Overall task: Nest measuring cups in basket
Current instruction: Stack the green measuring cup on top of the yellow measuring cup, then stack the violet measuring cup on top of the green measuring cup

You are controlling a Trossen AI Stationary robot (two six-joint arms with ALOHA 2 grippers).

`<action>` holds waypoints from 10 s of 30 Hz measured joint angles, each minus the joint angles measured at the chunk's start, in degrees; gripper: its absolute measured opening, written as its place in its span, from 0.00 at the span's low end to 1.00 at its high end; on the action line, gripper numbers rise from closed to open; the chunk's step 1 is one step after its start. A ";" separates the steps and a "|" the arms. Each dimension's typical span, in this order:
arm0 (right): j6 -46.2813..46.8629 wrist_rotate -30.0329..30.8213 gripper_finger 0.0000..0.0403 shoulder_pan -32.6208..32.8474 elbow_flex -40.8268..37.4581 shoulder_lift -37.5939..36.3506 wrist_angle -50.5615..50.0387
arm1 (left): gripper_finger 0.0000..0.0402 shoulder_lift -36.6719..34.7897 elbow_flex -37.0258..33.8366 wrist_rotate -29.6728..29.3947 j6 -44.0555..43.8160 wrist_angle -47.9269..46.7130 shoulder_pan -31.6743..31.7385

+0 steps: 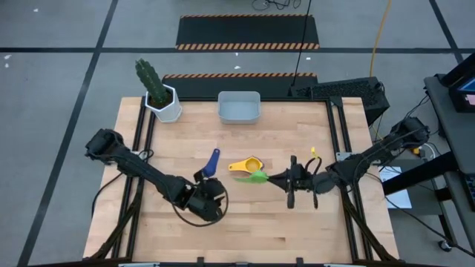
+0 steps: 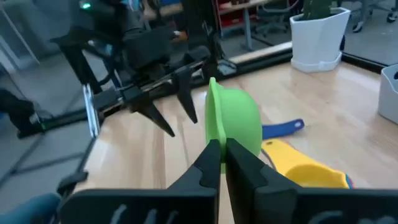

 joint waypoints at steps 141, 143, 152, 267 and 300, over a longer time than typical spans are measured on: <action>7.69 -12.63 0.48 -15.34 -11.59 4.81 15.91 | 0.47 -4.46 -6.19 -8.16 -1.83 5.73 3.33; 7.65 -12.52 0.48 -15.17 -11.59 2.92 13.40 | 0.47 -4.46 -6.21 -8.16 -1.80 5.68 3.32; 7.67 -10.20 0.48 -14.08 -11.59 -0.17 11.05 | 0.47 -4.46 -6.21 -8.18 -7.52 -1.50 4.05; 6.98 -11.12 0.48 -14.12 -11.57 -0.13 11.88 | 0.47 5.65 -4.55 -0.26 12.91 -3.15 7.77; 6.52 -12.73 0.48 -14.15 -11.57 -0.15 11.49 | 0.59 12.42 -4.33 6.21 5.81 -1.45 13.01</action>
